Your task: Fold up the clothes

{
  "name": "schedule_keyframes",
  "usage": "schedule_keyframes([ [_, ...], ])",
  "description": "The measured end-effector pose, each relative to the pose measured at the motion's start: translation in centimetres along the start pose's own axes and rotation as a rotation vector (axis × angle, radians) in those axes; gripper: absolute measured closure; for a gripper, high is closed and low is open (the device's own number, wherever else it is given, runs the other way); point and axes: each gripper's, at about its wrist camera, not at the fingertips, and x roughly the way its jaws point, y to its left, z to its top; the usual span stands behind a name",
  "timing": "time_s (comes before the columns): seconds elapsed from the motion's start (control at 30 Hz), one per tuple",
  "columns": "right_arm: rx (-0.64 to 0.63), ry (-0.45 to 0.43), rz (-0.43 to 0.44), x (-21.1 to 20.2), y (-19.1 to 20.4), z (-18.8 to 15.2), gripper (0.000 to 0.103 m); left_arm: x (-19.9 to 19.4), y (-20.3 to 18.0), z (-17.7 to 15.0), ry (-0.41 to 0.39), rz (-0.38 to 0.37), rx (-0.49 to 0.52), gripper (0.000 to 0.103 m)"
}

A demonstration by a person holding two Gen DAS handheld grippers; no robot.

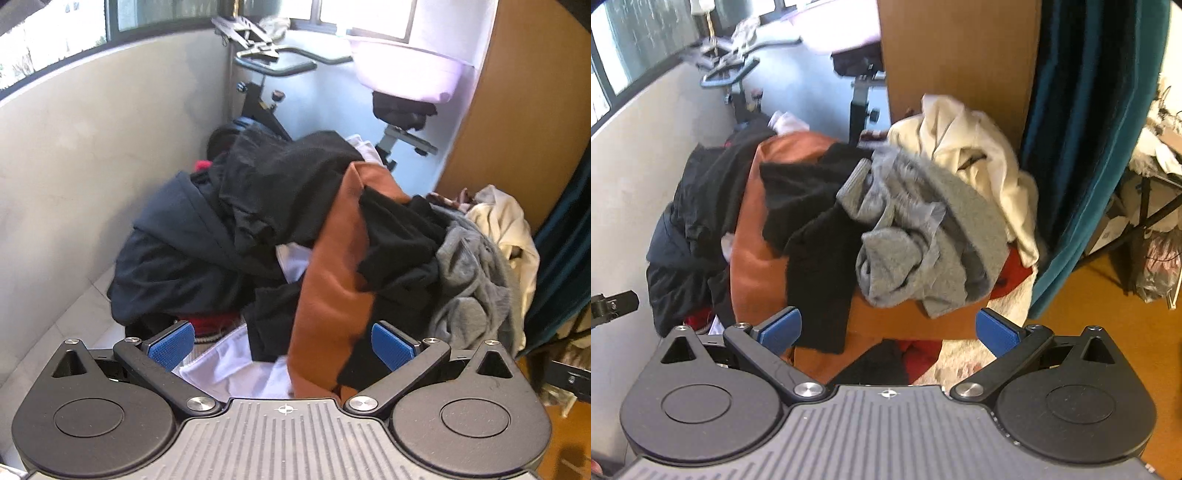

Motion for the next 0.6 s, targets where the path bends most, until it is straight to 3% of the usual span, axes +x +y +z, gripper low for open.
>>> schedule_keyframes([
  [0.2,0.005,-0.036,-0.038,0.3,0.6,0.2,0.001,-0.3,2.5,0.2,-0.041,0.066,-0.010,0.001],
  [0.6,-0.033,-0.062,-0.026,0.3,4.4,0.3,0.001,0.8,5.3,-2.1,0.034,0.066,-0.004,0.001],
])
